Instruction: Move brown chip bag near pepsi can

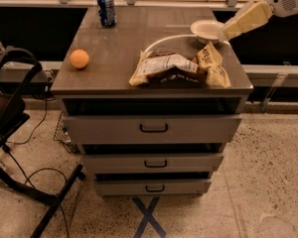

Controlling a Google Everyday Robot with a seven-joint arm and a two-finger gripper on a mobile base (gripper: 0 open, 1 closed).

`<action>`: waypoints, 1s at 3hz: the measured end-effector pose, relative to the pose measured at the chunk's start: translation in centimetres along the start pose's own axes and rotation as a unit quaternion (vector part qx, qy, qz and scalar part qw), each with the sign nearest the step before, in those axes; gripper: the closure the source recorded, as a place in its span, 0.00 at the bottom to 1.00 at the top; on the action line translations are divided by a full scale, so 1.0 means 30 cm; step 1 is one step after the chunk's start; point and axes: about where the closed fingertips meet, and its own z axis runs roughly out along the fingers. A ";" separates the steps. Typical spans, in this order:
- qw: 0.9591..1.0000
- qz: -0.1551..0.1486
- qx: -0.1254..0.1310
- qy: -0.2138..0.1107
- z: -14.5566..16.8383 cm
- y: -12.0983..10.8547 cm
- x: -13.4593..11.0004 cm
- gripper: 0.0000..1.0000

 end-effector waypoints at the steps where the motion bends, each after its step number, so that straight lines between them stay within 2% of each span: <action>1: 0.998 0.004 -0.056 0.033 0.161 0.095 0.062 0.00; 2: 0.994 0.020 -0.104 0.032 0.307 0.174 0.118 0.00; 3: 0.989 0.036 -0.135 0.039 0.422 0.218 0.164 0.00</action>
Offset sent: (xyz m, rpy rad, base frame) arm 0.0288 0.0832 -0.1414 0.0153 0.2735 0.1800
